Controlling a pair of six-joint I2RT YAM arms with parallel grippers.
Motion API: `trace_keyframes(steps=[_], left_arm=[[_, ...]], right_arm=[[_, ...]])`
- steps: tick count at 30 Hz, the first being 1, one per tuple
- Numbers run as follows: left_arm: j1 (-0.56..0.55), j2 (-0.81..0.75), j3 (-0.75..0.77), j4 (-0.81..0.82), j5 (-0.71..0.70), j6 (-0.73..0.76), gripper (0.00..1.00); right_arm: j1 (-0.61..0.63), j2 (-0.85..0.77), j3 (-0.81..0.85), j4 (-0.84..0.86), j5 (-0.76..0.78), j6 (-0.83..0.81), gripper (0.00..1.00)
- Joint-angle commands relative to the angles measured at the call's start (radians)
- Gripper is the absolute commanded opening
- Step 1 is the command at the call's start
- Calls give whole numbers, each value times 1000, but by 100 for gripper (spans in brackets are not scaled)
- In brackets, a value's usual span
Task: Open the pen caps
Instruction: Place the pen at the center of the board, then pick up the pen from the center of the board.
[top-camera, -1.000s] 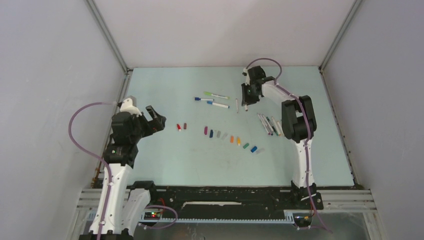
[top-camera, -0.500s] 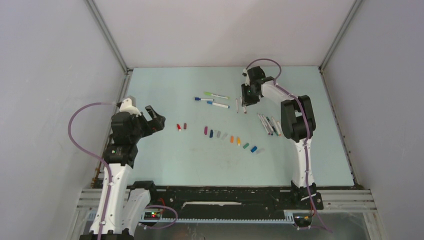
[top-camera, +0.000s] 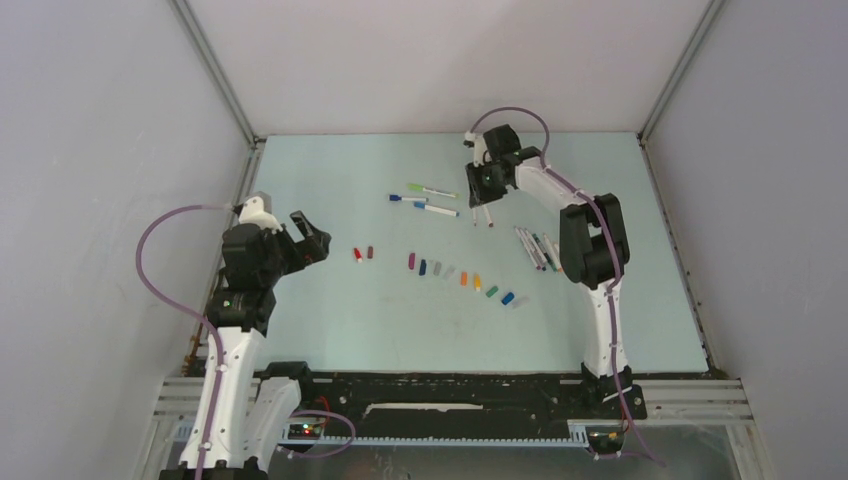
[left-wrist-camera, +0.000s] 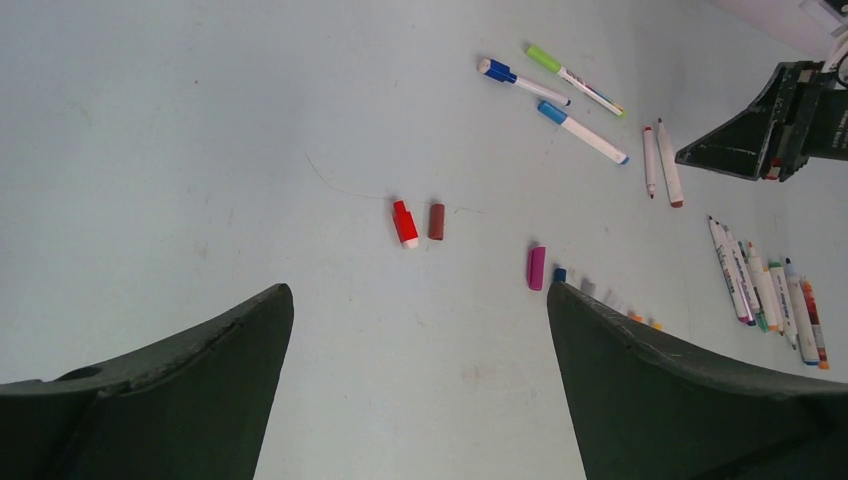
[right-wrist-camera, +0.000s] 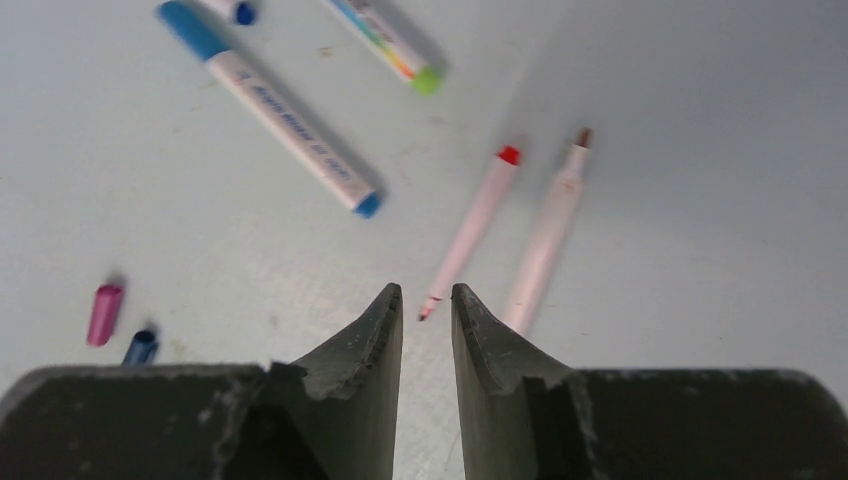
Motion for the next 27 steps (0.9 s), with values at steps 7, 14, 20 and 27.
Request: trace_keyframes(steps=[7, 14, 20, 27], left_arm=[[15, -8, 17, 36, 25, 0, 100], [18, -2, 17, 39, 31, -1, 100], [20, 4, 17, 38, 36, -3, 100], [25, 7, 15, 40, 42, -4, 100]], right_arm=[[40, 74, 313, -267, -313, -346, 36], [72, 150, 409, -313, -238, -423, 44], [107, 210, 474, -300, -132, -429, 44], [138, 269, 516, -277, -27, -427, 42]])
